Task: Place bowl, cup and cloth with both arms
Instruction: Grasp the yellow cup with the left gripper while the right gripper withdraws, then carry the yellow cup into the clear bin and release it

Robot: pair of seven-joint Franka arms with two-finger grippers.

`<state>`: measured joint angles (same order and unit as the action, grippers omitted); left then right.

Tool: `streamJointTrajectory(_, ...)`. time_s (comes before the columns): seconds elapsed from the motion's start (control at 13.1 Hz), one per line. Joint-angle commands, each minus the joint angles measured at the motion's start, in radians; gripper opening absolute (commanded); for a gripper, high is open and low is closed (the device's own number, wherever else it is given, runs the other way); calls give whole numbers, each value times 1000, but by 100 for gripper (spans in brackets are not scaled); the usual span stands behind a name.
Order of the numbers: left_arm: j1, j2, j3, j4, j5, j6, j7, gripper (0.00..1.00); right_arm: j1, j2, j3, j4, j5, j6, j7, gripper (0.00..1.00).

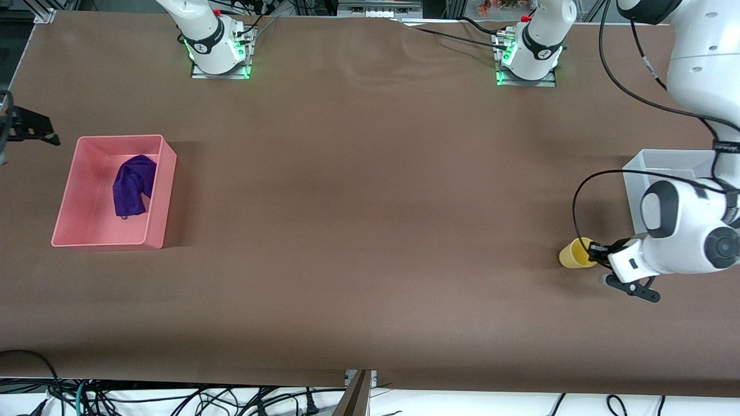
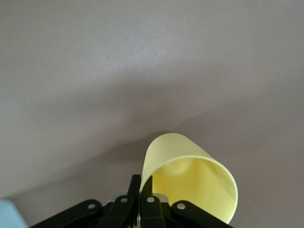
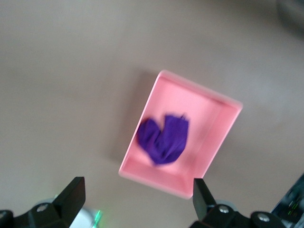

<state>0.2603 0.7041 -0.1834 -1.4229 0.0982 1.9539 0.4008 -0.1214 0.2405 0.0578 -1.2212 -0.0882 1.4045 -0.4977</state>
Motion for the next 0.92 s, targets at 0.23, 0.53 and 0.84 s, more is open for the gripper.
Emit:
streamJointTrajectory(0.23, 54, -196, 91, 9, 122, -267, 243, 0, -3, -69, 8, -50, 5, 6, 197, 100)
streamJointTrajectory(0.53, 210, -158, 114, -25, 193, -251, 462, 0, 0, -79, 22, -43, 91, -119, 439, 100)
streamJointTrajectory(0.84, 325, -63, 111, -47, 183, -75, 605, 4, 5, -66, 23, -40, 70, -153, 441, 100)
